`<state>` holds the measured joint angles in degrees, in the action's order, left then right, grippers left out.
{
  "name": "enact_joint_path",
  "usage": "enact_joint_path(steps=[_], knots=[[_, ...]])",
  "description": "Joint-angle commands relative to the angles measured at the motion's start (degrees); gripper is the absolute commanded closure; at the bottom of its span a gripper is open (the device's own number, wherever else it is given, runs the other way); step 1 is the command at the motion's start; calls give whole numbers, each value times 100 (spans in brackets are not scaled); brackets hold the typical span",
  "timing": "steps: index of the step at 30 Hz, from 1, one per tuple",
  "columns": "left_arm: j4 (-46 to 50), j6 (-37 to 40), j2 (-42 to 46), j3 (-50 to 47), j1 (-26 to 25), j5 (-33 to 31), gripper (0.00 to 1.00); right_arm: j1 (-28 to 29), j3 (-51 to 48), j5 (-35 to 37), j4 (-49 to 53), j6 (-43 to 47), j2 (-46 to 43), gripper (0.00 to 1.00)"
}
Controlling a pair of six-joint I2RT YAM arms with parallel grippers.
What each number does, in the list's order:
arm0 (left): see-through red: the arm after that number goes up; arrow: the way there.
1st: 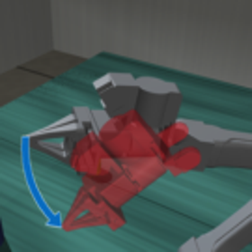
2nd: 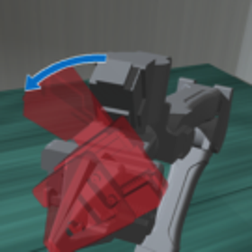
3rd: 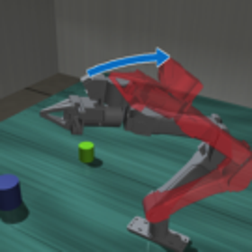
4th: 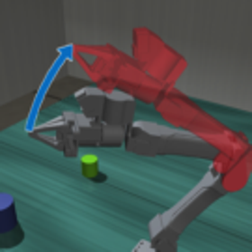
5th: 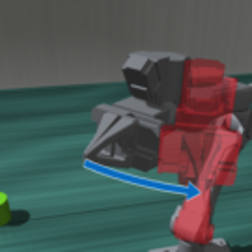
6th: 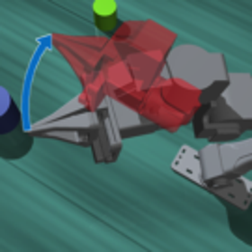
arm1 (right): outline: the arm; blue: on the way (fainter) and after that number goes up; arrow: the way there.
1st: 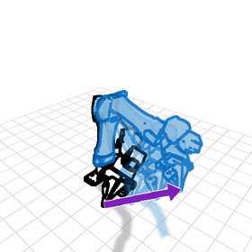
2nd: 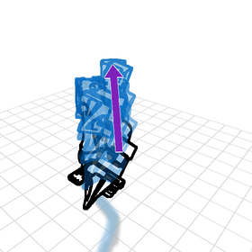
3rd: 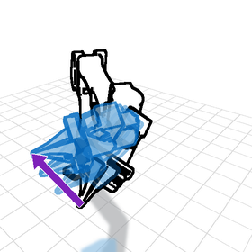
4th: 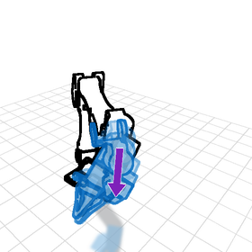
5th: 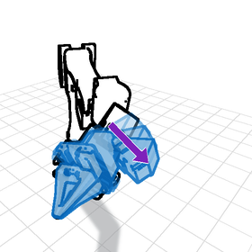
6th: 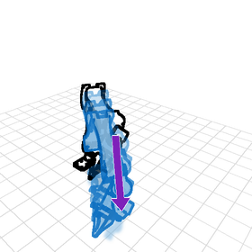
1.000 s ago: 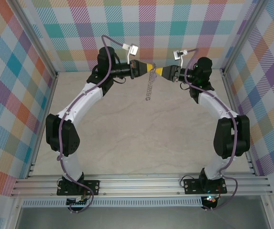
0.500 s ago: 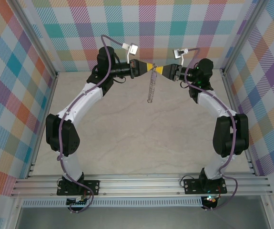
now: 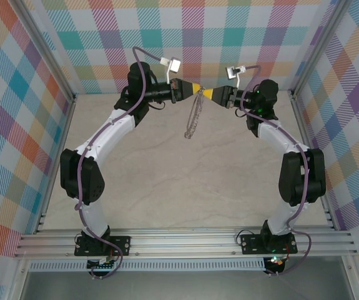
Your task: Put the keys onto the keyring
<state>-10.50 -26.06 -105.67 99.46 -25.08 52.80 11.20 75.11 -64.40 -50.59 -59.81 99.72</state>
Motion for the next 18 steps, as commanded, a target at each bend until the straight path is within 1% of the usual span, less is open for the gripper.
enact_joint_path(steps=[1,8,10,13,15,16,17,18], knots=[[-532,-92,328,-27,-65,-95,100,170,-59,-126,-235,-58,104,100],[-771,-214,372,-251,-110,-235,100,243,-56,-10,-336,-191,147,100],[-975,-349,399,-394,-128,-365,100,242,-84,76,-440,-301,160,100],[-1407,-594,499,-722,-155,-741,100,242,-199,330,-553,-493,139,99],[-1750,-792,572,-982,-171,-1043,100,242,-323,562,-711,-676,121,95],[-1874,-866,598,-1072,-180,-1125,100,244,-366,633,-827,-786,125,92],[-1990,-944,606,-1152,-195,-1239,100,242,-412,710,-974,-935,140,85],[-2094,-996,624,-1218,-212,-1319,100,242,-450,779,-1105,-1070,160,81]])
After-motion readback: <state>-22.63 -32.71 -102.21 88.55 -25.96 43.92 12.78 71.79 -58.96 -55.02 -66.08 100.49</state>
